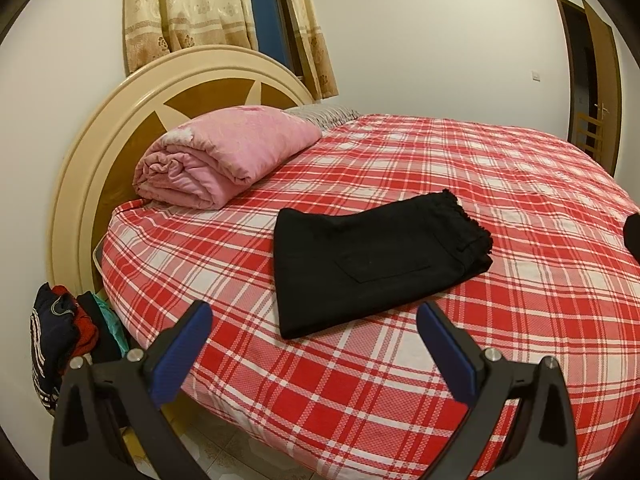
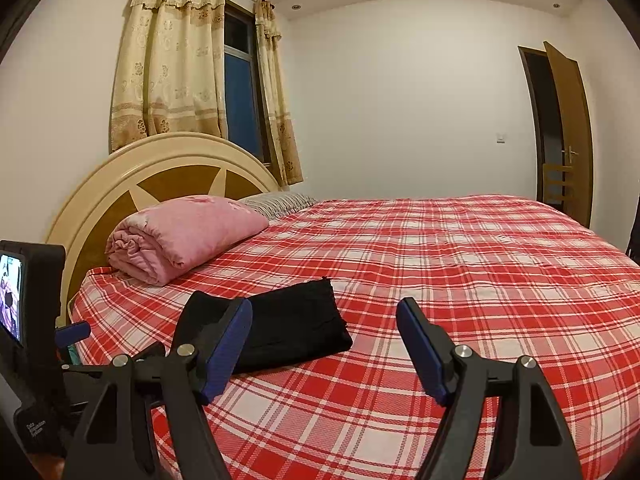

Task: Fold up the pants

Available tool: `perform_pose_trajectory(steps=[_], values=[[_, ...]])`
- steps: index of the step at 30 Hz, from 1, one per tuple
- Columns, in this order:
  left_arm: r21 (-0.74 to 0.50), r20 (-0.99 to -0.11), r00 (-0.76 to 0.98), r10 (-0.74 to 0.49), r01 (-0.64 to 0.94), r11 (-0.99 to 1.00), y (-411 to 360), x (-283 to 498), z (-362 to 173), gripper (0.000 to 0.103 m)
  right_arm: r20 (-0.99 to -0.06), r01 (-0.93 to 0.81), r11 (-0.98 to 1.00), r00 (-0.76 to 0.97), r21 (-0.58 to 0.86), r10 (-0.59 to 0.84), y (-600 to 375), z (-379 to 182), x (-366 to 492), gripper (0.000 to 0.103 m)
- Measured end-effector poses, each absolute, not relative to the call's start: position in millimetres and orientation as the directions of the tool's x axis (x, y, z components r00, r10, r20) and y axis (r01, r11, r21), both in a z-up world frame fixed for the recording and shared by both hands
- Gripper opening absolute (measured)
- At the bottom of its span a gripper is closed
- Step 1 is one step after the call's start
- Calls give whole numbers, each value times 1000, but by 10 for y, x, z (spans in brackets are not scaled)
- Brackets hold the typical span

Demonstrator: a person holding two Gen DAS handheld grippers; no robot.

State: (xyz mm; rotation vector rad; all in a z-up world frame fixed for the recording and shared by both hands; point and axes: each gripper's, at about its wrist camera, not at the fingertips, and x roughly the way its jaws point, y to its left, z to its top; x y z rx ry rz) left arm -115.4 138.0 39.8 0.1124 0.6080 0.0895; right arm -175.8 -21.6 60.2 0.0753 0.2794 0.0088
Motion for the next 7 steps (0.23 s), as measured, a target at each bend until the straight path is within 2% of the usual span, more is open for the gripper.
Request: perform_pose_trajectory(steps=[7], values=[[153,-538,833,128,-53,987,1345,-1179,410,103,-280,4,997,960,82,19,-230,597,-1746,76]])
